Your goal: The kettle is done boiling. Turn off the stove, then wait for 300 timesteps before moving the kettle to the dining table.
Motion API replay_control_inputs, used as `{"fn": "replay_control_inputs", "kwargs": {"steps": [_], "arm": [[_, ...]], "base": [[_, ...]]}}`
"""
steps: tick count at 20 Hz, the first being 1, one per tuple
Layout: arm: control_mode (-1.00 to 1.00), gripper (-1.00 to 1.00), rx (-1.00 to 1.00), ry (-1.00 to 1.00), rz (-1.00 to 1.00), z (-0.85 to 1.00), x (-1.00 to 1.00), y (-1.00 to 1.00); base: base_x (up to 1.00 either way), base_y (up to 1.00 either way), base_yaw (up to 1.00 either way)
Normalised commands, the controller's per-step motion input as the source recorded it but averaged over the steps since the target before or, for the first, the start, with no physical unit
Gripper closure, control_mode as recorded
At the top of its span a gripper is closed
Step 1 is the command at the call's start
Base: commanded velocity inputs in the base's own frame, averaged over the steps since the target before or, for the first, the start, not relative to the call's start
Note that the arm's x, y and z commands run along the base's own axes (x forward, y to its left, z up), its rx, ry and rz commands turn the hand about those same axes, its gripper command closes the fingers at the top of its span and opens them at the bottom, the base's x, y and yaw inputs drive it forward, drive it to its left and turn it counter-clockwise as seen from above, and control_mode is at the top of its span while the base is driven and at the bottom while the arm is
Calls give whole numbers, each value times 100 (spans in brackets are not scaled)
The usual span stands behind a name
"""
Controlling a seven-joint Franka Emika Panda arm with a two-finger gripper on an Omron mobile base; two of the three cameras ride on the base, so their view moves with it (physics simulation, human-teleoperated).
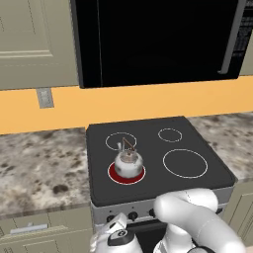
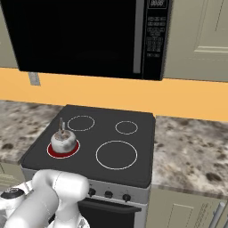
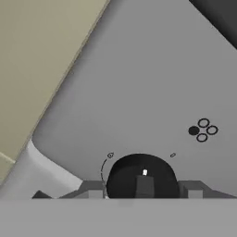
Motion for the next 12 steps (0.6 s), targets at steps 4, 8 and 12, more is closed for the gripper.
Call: {"fn": "replay_control_inputs", "kwargs": {"steps": [4, 8, 12], "arm": [[-100, 100, 35, -11, -7, -16, -17, 0], [-100, 100, 36, -11, -8, -15, -17, 0], [-100, 100, 37, -11, -7, -14, -16, 0]], "base": [[0, 0, 0], [0, 0, 0], [0, 0, 0]]}}
